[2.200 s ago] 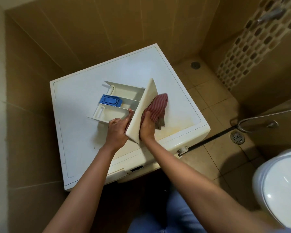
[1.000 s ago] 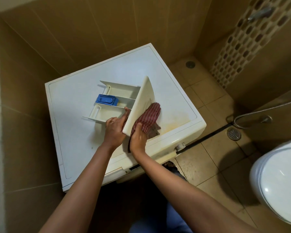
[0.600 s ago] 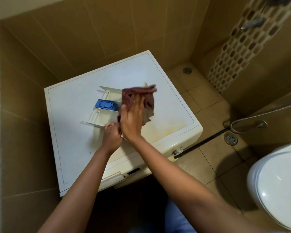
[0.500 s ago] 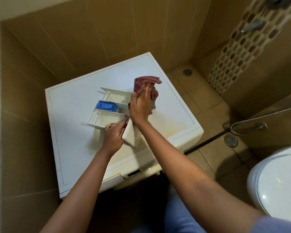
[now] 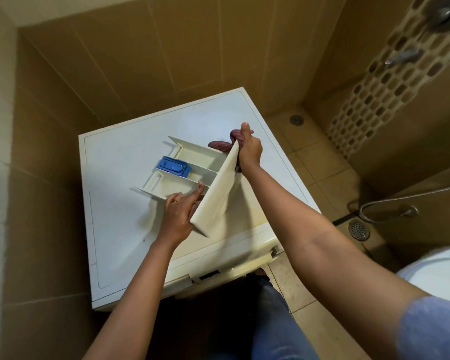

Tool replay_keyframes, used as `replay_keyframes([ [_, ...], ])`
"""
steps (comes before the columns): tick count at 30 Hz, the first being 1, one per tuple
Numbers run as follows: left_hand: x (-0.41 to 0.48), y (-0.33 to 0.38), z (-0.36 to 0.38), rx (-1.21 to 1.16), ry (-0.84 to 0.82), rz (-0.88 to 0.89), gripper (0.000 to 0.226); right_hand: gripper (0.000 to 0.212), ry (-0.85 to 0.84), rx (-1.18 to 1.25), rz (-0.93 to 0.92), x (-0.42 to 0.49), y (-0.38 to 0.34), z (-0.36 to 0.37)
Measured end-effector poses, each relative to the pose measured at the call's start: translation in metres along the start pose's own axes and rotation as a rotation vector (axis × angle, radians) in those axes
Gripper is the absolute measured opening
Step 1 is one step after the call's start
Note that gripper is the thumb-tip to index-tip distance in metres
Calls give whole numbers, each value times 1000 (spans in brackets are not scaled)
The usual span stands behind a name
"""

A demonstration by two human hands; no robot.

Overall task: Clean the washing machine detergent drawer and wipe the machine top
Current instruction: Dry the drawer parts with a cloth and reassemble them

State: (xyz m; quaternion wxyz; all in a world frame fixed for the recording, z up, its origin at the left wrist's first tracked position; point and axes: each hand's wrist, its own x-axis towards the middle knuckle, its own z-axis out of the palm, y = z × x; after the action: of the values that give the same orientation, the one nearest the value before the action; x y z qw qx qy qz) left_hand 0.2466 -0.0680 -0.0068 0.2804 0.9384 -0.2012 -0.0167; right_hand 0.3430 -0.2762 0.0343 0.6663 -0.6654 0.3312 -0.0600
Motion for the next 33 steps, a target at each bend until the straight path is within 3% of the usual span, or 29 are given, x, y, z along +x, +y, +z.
replay_keyframes([
  [5,0,-27,-11,23,-3,44,47,52,111,171,136,-15,10,-3],
  [8,1,-40,-20,75,91,-62,42,43,155,346,225,-34,15,-11],
  [13,-6,-41,-32,-263,217,-528,64,28,164,505,398,-60,37,-23],
  [17,-14,-32,-38,-534,500,-833,34,30,214,480,493,-76,44,-39],
  [19,-23,-21,-40,-669,613,-1030,35,30,236,445,521,-82,46,-47],
  [23,-28,-3,-39,-898,565,-1251,52,35,124,412,529,-93,49,-54],
  [26,-21,11,-44,-1126,493,-1262,66,33,1,306,487,-105,43,-55],
  [33,12,6,-61,-1051,480,-1037,47,43,-83,115,408,-120,57,-46],
])
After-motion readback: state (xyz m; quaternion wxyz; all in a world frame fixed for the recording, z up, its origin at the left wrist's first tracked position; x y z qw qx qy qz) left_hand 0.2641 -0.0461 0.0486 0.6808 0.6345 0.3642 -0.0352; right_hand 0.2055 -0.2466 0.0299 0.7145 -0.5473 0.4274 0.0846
